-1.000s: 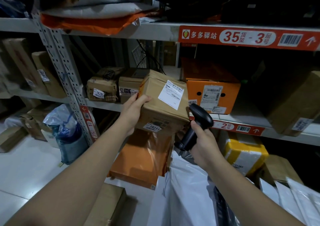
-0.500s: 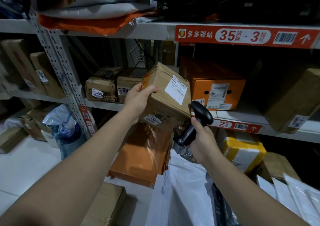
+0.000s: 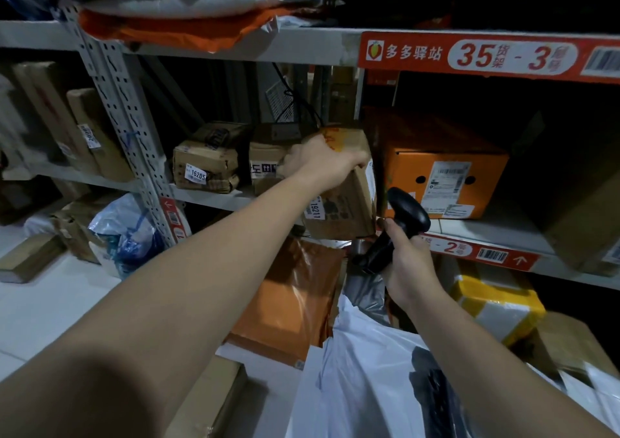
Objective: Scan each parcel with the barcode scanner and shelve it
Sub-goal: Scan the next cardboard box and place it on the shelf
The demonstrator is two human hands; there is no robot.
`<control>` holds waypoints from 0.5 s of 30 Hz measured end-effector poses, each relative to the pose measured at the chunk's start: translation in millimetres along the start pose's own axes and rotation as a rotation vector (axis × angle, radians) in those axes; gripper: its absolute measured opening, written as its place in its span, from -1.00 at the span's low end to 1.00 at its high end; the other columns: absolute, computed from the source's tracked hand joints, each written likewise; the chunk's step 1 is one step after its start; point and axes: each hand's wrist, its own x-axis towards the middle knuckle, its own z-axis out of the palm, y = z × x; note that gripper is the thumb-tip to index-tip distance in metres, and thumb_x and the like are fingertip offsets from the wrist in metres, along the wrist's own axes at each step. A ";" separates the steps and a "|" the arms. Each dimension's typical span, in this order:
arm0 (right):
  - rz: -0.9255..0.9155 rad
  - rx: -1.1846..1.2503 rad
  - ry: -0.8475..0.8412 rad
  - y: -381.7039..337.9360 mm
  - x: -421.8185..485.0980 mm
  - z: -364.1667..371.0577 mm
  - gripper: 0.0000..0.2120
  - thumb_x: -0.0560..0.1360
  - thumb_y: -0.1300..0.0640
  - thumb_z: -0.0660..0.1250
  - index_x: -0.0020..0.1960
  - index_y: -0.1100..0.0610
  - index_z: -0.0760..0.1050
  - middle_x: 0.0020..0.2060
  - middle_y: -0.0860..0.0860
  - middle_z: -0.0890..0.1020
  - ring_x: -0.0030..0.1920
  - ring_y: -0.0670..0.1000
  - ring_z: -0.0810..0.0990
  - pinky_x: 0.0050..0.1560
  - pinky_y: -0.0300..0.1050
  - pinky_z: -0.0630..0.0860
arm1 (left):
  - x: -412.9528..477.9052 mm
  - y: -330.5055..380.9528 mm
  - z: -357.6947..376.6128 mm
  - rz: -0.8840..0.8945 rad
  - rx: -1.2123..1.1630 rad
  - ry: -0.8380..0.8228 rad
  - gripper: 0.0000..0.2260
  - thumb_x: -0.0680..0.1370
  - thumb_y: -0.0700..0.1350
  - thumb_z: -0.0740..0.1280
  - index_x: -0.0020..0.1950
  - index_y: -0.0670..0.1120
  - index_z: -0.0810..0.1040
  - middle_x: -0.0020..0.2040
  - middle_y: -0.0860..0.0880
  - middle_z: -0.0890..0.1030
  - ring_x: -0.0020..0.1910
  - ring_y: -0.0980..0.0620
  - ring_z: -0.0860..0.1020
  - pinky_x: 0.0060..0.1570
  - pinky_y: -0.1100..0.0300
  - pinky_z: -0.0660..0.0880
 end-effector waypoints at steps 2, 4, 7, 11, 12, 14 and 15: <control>0.006 -0.014 0.005 3.4 2.5 1.4 -0.72 0.66 0.08 0.38 0.33 0.12 0.52 0.17 0.17 0.69 0.13 0.19 0.71 0.04 0.06 0.64 | 1.1 8.3 3.2 0.013 0.103 0.003 -0.07 0.09 0.56 0.31 0.35 0.08 0.55 0.30 -0.11 0.58 0.26 -0.24 0.52 0.23 -0.20 0.46; -0.010 -0.041 0.017 8.1 2.8 3.2 -0.75 0.66 0.07 0.37 0.31 0.11 0.53 0.14 0.15 0.70 0.09 0.15 0.71 0.03 0.04 0.63 | 0.2 17.6 6.3 0.031 0.186 -0.011 -0.06 0.17 0.57 0.32 0.40 0.02 0.53 0.36 -0.15 0.54 0.31 -0.27 0.48 0.26 -0.20 0.42; -0.059 -0.096 0.015 17.4 3.7 2.7 -0.75 0.64 0.01 0.39 0.29 0.03 0.56 0.18 0.10 0.71 0.22 0.13 0.67 0.36 0.21 0.53 | 4.1 27.1 9.1 0.077 0.229 -0.030 -0.10 0.29 0.59 0.30 0.39 -0.04 0.54 0.34 -0.14 0.57 0.30 -0.25 0.52 0.25 -0.12 0.44; -0.041 -0.028 0.058 16.8 5.2 3.4 -0.83 0.65 0.02 0.39 0.22 0.00 0.55 0.19 0.08 0.69 0.26 0.11 0.64 0.41 0.18 0.48 | 18.3 7.7 -6.3 0.217 -0.129 -0.059 -0.33 0.58 0.36 0.30 0.50 -0.10 0.50 0.40 -0.08 0.58 0.36 -0.10 0.54 0.21 0.18 0.42; -0.034 -0.002 0.058 16.1 6.0 2.7 -0.82 0.65 0.02 0.39 0.23 -0.01 0.54 0.21 0.08 0.67 0.26 0.10 0.63 0.43 0.18 0.44 | 22.3 -3.5 -9.7 0.228 -0.241 -0.082 -0.43 0.63 0.23 0.32 0.53 -0.09 0.48 0.39 -0.04 0.58 0.37 -0.05 0.53 0.18 0.23 0.44; -0.027 0.032 0.064 15.3 5.4 3.4 -0.83 0.66 0.03 0.37 0.24 -0.02 0.50 0.21 0.06 0.65 0.22 0.05 0.62 0.42 0.14 0.41 | 26.0 -29.8 -10.2 0.187 -0.399 -0.152 -0.43 0.63 0.13 0.38 0.58 -0.07 0.43 0.42 -0.03 0.56 0.36 -0.02 0.54 0.30 0.14 0.51; -0.025 0.041 0.066 15.8 4.6 4.1 -0.82 0.66 0.03 0.37 0.25 -0.02 0.49 0.21 0.06 0.65 0.22 0.05 0.62 0.41 0.13 0.41 | 24.3 -40.9 -8.2 0.156 -0.449 -0.193 -0.33 0.57 0.21 0.42 0.61 -0.04 0.38 0.45 -0.05 0.54 0.38 -0.03 0.53 0.38 0.02 0.49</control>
